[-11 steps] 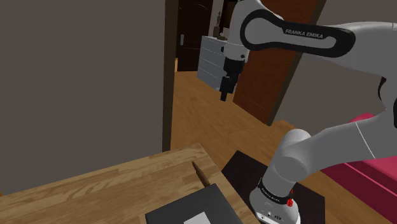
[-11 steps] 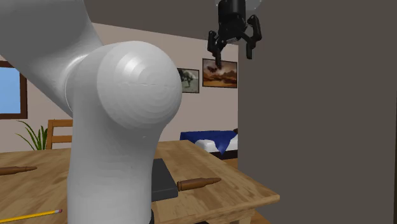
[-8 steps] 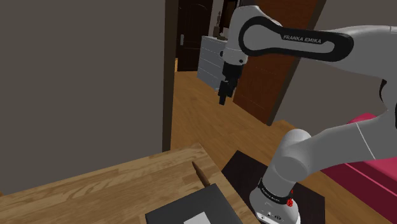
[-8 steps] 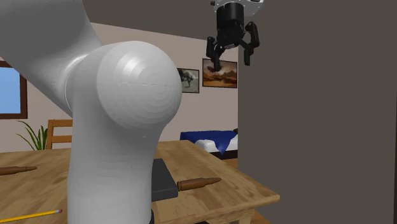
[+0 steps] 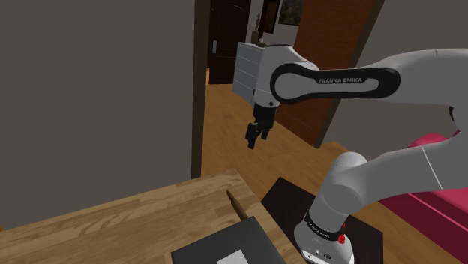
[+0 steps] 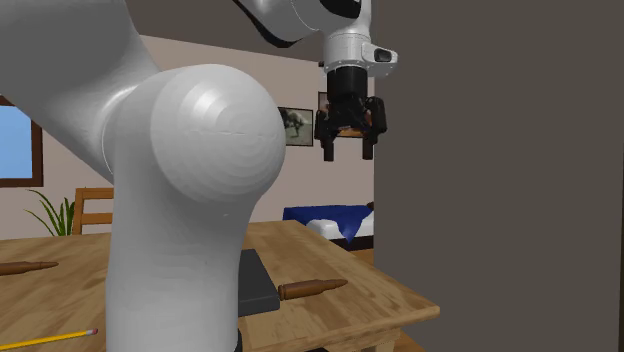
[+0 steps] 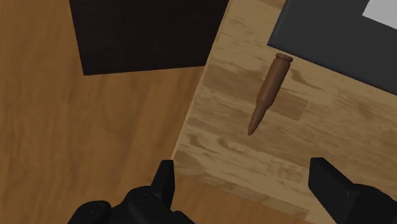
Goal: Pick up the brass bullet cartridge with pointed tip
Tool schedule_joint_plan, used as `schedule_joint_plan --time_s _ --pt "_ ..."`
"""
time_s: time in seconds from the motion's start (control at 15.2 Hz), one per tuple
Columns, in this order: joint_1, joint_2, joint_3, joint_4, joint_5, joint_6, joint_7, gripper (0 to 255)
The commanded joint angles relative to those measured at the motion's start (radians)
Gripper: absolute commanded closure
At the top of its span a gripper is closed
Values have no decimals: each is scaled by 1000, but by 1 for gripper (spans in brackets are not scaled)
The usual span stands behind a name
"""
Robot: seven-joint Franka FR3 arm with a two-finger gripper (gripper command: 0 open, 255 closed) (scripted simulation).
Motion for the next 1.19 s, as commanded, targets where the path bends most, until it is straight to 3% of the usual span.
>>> schedule_joint_plan --time_s 0.0,0.53,1.06,1.12 --pt "0 2 21 -66 24 69 44 0" --pt "23 132 131 -242 138 377 225 0" --pt "40 456 256 -302 245 771 405 0" --pt "40 474 261 -302 247 788 413 0"
